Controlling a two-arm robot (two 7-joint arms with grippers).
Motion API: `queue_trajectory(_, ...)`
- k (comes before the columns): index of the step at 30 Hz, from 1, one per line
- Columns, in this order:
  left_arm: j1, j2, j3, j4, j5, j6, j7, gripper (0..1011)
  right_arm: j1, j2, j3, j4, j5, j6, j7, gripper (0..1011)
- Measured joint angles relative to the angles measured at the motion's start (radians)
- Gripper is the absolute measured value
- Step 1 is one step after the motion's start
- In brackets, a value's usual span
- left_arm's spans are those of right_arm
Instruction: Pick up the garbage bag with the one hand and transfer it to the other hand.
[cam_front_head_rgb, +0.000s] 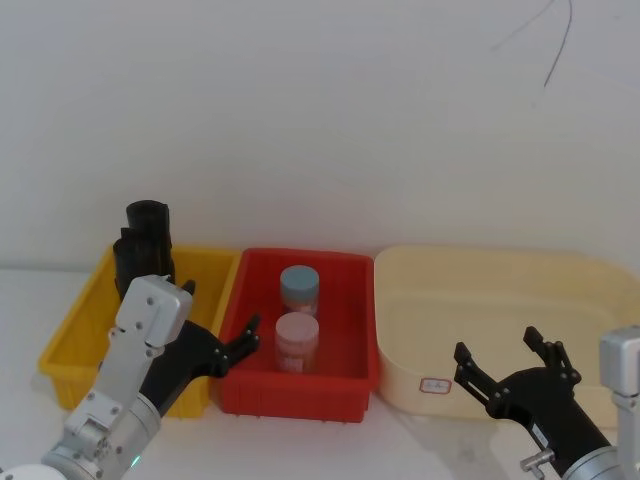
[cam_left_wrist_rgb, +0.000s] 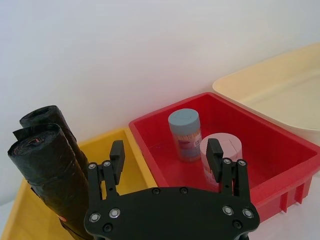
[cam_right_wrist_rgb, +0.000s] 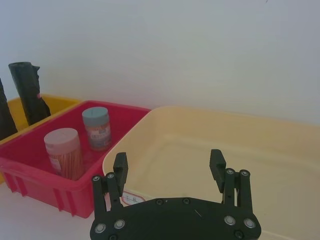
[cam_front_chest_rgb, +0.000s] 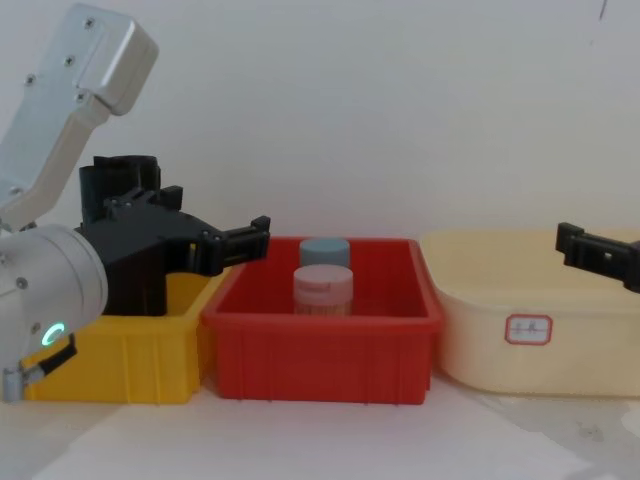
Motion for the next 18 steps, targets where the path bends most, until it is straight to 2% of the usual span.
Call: queue_trajectory(18, 0.0, 0.0, 0.0, 0.0, 0.0, 0.0, 0.0, 1001, 0.0, 0.0, 0.0, 0.0, 0.0, 0.0, 0.0, 1001)
